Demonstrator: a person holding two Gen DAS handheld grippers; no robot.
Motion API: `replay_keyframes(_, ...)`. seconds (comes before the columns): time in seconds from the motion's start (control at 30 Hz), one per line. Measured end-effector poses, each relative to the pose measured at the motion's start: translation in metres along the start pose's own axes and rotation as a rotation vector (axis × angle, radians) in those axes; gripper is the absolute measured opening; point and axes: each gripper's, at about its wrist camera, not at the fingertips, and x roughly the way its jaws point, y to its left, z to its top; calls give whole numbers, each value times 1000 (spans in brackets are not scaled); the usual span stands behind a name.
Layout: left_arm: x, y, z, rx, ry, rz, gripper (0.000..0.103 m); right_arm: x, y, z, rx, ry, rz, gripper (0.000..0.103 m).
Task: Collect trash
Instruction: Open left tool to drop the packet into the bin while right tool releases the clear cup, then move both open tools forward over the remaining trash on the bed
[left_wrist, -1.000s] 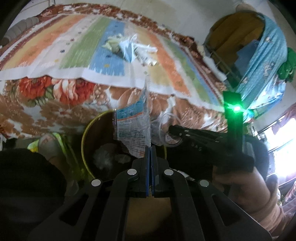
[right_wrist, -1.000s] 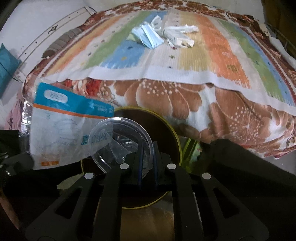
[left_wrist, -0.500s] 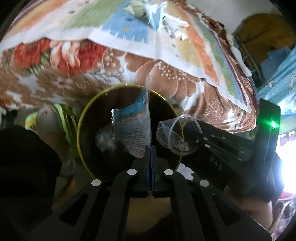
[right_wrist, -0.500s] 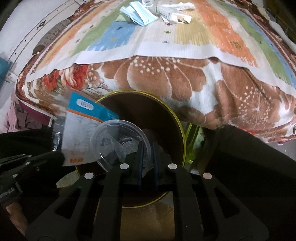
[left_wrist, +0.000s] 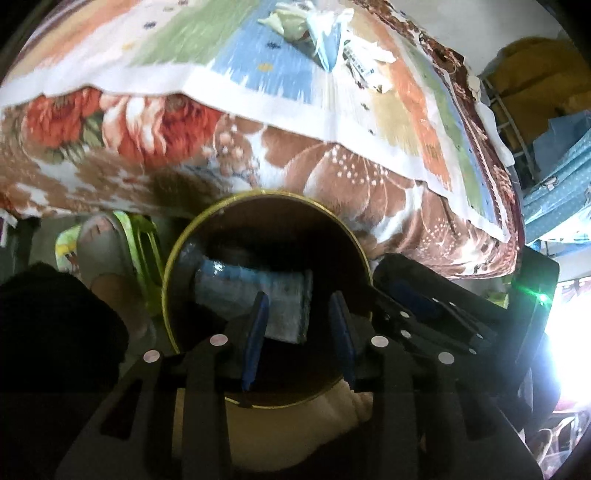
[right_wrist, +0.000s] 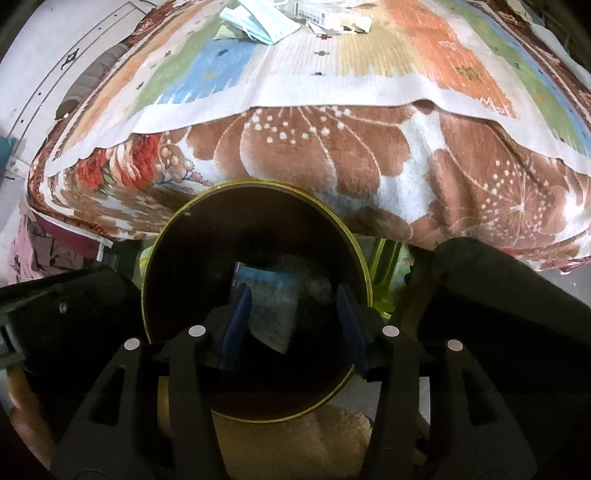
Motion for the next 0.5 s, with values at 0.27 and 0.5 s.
replay_keyframes(0.27,-20,0,41,48,-44,68,39,-18,3,15,-29,-48,25,58)
replay_keyframes(0.5,-38,-6,81,119,-136,141,54,-34,3,36,-33,-87,60,68)
